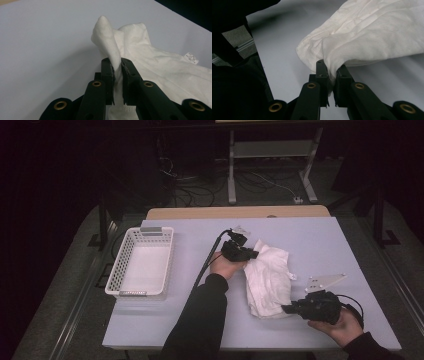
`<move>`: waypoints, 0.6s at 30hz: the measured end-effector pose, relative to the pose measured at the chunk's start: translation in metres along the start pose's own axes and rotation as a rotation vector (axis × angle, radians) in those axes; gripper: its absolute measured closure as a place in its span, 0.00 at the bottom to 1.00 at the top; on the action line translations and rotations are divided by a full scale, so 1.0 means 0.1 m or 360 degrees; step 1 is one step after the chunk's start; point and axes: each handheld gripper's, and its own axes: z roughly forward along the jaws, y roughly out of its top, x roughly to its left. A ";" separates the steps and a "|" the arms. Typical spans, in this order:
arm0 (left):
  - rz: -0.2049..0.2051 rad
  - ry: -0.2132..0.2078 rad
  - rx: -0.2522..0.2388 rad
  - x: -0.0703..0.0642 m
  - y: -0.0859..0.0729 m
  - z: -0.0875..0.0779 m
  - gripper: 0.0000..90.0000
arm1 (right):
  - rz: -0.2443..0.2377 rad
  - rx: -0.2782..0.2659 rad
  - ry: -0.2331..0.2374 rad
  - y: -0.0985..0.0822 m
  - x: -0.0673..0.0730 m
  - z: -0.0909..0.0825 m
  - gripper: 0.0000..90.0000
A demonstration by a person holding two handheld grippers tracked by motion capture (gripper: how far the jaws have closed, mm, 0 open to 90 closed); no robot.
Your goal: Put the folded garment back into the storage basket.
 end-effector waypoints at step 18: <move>0.0106 0.0031 -0.0017 0.05 0.23 -0.40 0.89 | -0.0072 -0.0103 0.0015 0.29 0.13 -0.05 0.91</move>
